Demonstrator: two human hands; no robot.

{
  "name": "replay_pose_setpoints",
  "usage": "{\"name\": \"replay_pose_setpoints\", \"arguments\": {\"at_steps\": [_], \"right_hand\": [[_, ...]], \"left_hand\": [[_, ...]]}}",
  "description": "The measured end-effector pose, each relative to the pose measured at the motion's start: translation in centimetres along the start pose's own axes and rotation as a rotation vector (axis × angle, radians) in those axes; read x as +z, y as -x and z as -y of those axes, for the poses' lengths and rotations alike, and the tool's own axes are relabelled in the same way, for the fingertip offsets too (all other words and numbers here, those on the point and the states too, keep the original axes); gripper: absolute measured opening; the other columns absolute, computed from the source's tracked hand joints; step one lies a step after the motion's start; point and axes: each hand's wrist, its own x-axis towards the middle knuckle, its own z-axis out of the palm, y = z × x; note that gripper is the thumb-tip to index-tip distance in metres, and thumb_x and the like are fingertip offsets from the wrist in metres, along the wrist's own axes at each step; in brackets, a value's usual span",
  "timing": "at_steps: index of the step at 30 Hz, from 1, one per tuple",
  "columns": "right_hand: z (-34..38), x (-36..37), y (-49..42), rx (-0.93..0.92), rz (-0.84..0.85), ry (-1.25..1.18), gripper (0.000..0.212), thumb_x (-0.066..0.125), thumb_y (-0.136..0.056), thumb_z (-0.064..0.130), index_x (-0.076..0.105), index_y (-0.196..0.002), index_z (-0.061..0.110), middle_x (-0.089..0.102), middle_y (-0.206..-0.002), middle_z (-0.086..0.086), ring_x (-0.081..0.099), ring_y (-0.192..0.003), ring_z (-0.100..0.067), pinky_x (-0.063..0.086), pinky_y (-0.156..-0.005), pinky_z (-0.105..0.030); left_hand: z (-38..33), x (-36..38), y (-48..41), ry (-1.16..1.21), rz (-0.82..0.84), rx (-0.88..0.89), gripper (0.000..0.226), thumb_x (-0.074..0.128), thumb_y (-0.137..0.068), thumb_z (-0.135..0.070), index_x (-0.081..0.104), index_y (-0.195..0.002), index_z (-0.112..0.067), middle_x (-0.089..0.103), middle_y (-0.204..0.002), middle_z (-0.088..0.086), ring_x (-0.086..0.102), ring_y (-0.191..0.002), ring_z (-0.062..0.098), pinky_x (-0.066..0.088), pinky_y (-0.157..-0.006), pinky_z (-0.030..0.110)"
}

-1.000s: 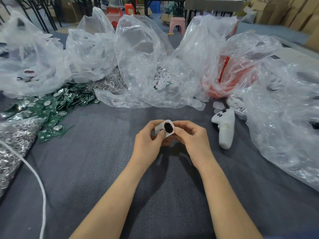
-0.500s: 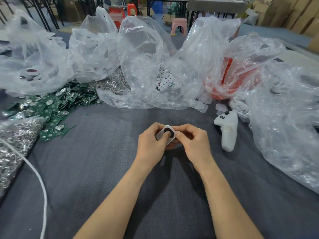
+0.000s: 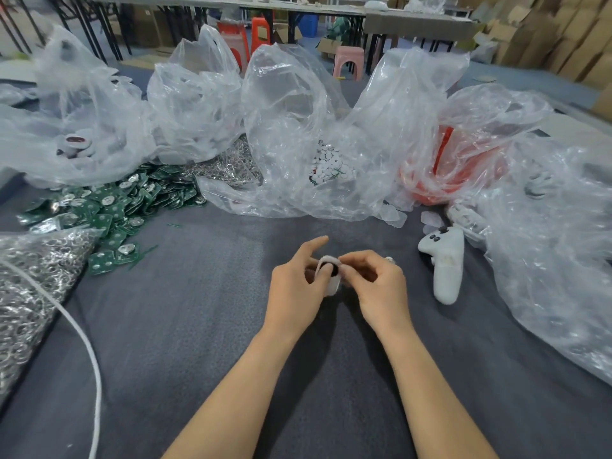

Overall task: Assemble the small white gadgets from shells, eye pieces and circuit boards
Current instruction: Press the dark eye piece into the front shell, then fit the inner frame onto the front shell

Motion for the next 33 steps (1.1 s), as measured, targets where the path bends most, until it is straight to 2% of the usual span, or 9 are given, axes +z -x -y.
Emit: {"name": "replay_pose_setpoints", "arguments": {"at_steps": [3,7,12,14,16,19,22,27,33], "right_hand": [[0.4,0.6,0.1,-0.025,0.04,0.101,0.013,0.067,-0.086,0.01,0.073,-0.087,0.022,0.071,-0.081,0.01,0.065,-0.078,0.001,0.048,-0.073,-0.012],[4.2,1.3,-4.7,-0.112,-0.149,0.146,0.016,0.064,-0.087,0.01,0.07,-0.083,0.024,0.065,-0.075,0.018,0.06,-0.07,0.008,0.042,-0.068,-0.003],[9.1,4.6,-16.0,-0.117,-0.081,0.227,0.017,0.06,-0.083,0.0,0.073,-0.087,0.011,0.071,-0.087,-0.006,0.064,-0.076,-0.011,0.046,-0.068,-0.01],[8.2,6.7,-19.5,0.017,0.067,0.488,0.024,0.052,-0.087,-0.002,0.07,-0.1,0.005,0.068,-0.108,-0.013,0.063,-0.095,-0.022,0.048,-0.077,-0.02],[6.7,8.4,-20.8,0.142,0.162,0.699,0.03,0.041,-0.097,0.004,0.058,-0.12,-0.001,0.058,-0.126,-0.019,0.055,-0.114,-0.032,0.044,-0.091,-0.031],[4.6,10.0,-20.7,0.214,0.137,0.684,0.038,0.028,-0.103,0.013,0.047,-0.129,-0.009,0.051,-0.131,-0.026,0.048,-0.123,-0.037,0.036,-0.099,-0.038],[3.6,10.8,-20.4,0.228,0.061,0.619,0.037,0.027,-0.103,0.009,0.048,-0.125,-0.011,0.053,-0.117,-0.026,0.049,-0.119,-0.039,0.038,-0.095,-0.038],[3.7,9.6,-21.2,0.226,0.028,0.656,0.033,0.036,-0.1,0.01,0.054,-0.125,-0.001,0.054,-0.128,-0.023,0.05,-0.119,-0.036,0.039,-0.094,-0.038],[3.8,9.4,-20.7,0.311,0.117,0.631,0.028,0.038,-0.098,0.005,0.059,-0.117,0.002,0.059,-0.122,-0.014,0.055,-0.103,-0.028,0.033,-0.07,-0.024]], "left_hand": [[0.4,-0.8,0.1,-0.103,-0.003,0.024,0.018,0.063,-0.089,-0.017,0.065,-0.091,-0.035,0.066,-0.071,-0.012,0.059,-0.067,0.001,0.045,-0.06,0.014],[1.0,-2.7,-0.8,-0.058,-0.134,-0.037,0.022,0.064,-0.089,-0.016,0.057,-0.08,-0.035,0.066,-0.071,-0.013,0.061,-0.066,0.004,0.045,-0.056,0.014],[1.2,-3.4,-1.6,0.111,-0.242,-0.13,0.033,0.062,-0.09,-0.011,0.046,-0.088,-0.041,0.063,-0.079,-0.014,0.062,-0.071,-0.001,0.049,-0.061,0.013],[1.3,-3.0,-1.7,0.136,-0.248,-0.136,0.038,0.06,-0.09,-0.011,0.044,-0.096,-0.045,0.061,-0.082,-0.013,0.062,-0.071,0.007,0.051,-0.064,0.019],[1.6,-2.6,-1.8,0.092,-0.269,-0.106,0.037,0.06,-0.088,-0.009,0.049,-0.108,-0.039,0.06,-0.083,-0.014,0.059,-0.07,0.007,0.043,-0.064,0.011],[1.7,-2.2,-1.8,0.039,-0.256,-0.07,0.034,0.058,-0.089,-0.008,0.056,-0.117,-0.028,0.06,-0.091,-0.013,0.056,-0.077,0.005,0.04,-0.066,0.01],[1.7,-2.2,-1.9,-0.016,-0.278,0.005,0.027,0.058,-0.091,-0.006,0.062,-0.111,-0.023,0.059,-0.097,-0.008,0.055,-0.081,0.005,0.044,-0.071,0.018],[1.4,-2.4,-1.7,-0.051,-0.246,0.006,0.021,0.054,-0.094,-0.009,0.062,-0.108,-0.024,0.054,-0.096,-0.013,0.052,-0.077,0.002,0.047,-0.07,0.021],[1.0,-2.5,-1.6,-0.125,-0.2,-0.01,0.023,0.049,-0.097,-0.01,0.06,-0.112,-0.023,0.049,-0.097,-0.016,0.046,-0.075,-0.003,0.033,-0.065,0.004]]}}
